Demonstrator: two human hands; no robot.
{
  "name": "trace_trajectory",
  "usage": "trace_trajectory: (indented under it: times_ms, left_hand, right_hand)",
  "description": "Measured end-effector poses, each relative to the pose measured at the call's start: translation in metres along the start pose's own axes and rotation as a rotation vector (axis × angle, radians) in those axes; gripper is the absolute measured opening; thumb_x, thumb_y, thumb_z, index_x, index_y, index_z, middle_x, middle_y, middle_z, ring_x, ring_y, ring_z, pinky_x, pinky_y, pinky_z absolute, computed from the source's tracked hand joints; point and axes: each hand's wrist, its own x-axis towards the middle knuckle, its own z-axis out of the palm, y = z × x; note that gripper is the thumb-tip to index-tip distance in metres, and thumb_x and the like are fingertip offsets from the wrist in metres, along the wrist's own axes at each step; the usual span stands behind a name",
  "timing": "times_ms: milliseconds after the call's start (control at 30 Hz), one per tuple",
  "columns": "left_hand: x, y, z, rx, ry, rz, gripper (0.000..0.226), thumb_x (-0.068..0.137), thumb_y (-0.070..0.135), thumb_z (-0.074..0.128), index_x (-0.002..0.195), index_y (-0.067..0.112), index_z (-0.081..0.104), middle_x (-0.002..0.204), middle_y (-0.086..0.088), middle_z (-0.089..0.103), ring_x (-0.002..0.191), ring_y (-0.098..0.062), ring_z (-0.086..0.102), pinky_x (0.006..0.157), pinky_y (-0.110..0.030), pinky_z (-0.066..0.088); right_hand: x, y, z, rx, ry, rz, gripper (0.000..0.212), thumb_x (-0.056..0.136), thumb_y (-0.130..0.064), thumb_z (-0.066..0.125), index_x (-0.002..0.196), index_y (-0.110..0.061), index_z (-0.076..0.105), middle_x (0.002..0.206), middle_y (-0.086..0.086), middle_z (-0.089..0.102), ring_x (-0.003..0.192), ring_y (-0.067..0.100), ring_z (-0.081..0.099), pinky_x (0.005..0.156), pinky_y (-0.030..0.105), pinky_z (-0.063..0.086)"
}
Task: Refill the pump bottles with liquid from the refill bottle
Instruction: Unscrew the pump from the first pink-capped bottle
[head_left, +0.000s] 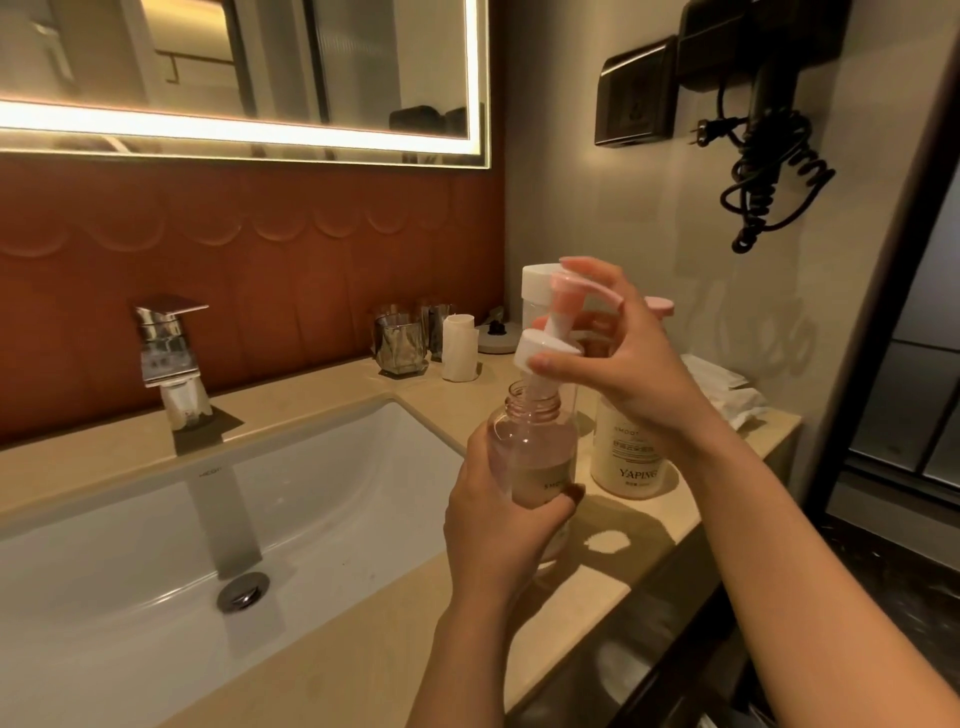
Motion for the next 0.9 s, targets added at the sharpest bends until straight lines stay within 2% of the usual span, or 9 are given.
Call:
trace_trajectory:
  times_ms: [100, 233, 367, 467, 633, 800, 900]
  left_hand:
    - [-0.001, 0.0, 0.0, 0.026, 0.009, 0.029, 0.087, 0.056, 0.048, 0.081, 0.124, 0.052, 0.027, 0.119, 0.025, 0.048, 0.11, -0.006, 0.05, 0.091, -0.036, 0.051]
    - [-0.001, 0.001, -0.001, 0.045, 0.017, 0.054, 0.087, 0.057, 0.051, 0.081, 0.125, 0.05, 0.026, 0.124, 0.02, 0.05, 0.107, -0.002, 0.047, 0.092, -0.033, 0.049]
    - [0.0, 0.0, 0.001, 0.035, 0.023, 0.044, 0.091, 0.057, 0.053, 0.081, 0.13, 0.046, 0.028, 0.13, 0.016, 0.05, 0.114, -0.007, 0.048, 0.094, -0.035, 0.049]
    - [0.0, 0.0, 0.002, 0.036, 0.021, 0.052, 0.092, 0.058, 0.051, 0.082, 0.132, 0.044, 0.029, 0.132, 0.015, 0.049, 0.117, -0.009, 0.047, 0.095, -0.033, 0.048]
    - [0.001, 0.0, 0.001, 0.03, 0.015, 0.058, 0.088, 0.059, 0.049, 0.082, 0.124, 0.051, 0.023, 0.13, 0.016, 0.048, 0.108, -0.001, 0.042, 0.092, -0.028, 0.046]
    - [0.002, -0.003, 0.002, 0.029, 0.015, 0.059, 0.087, 0.059, 0.049, 0.082, 0.12, 0.054, 0.02, 0.118, 0.025, 0.044, 0.108, -0.002, 0.043, 0.09, -0.027, 0.047]
    - [0.002, -0.006, 0.003, 0.043, 0.016, 0.073, 0.084, 0.06, 0.048, 0.082, 0.115, 0.059, 0.019, 0.106, 0.033, 0.039, 0.104, -0.001, 0.043, 0.086, -0.024, 0.045]
  right_hand:
    - [-0.001, -0.005, -0.008, 0.023, 0.059, -0.051, 0.077, 0.06, -0.032, 0.079, 0.13, -0.038, 0.046, 0.131, 0.005, 0.051, 0.111, 0.022, 0.057, 0.086, 0.04, 0.055]
    - [-0.009, -0.008, -0.022, 0.087, 0.201, -0.108, 0.067, 0.062, -0.029, 0.078, 0.123, -0.036, 0.05, 0.123, -0.003, 0.053, 0.102, 0.009, 0.061, 0.076, 0.024, 0.055]
    - [-0.02, -0.001, -0.037, 0.156, 0.323, -0.112, 0.072, 0.055, -0.046, 0.084, 0.118, -0.042, 0.05, 0.127, -0.001, 0.05, 0.112, 0.016, 0.058, 0.089, 0.041, 0.053]
    - [-0.029, 0.005, -0.042, 0.212, 0.381, -0.1, 0.076, 0.047, -0.055, 0.085, 0.112, -0.042, 0.049, 0.124, -0.004, 0.05, 0.116, 0.018, 0.056, 0.09, 0.044, 0.052]
    - [-0.046, 0.014, -0.049, 0.292, 0.448, -0.061, 0.076, 0.045, -0.055, 0.087, 0.108, -0.038, 0.047, 0.128, 0.011, 0.045, 0.118, 0.024, 0.055, 0.076, 0.031, 0.055]
    - [-0.062, 0.023, -0.055, 0.31, 0.473, -0.02, 0.082, 0.041, -0.06, 0.085, 0.106, -0.035, 0.042, 0.106, -0.006, 0.053, 0.099, 0.013, 0.064, 0.071, 0.027, 0.056]
    - [-0.071, 0.03, -0.055, 0.306, 0.473, 0.021, 0.082, 0.039, -0.059, 0.086, 0.102, -0.03, 0.042, 0.099, -0.006, 0.058, 0.093, 0.012, 0.066, 0.07, 0.026, 0.056]
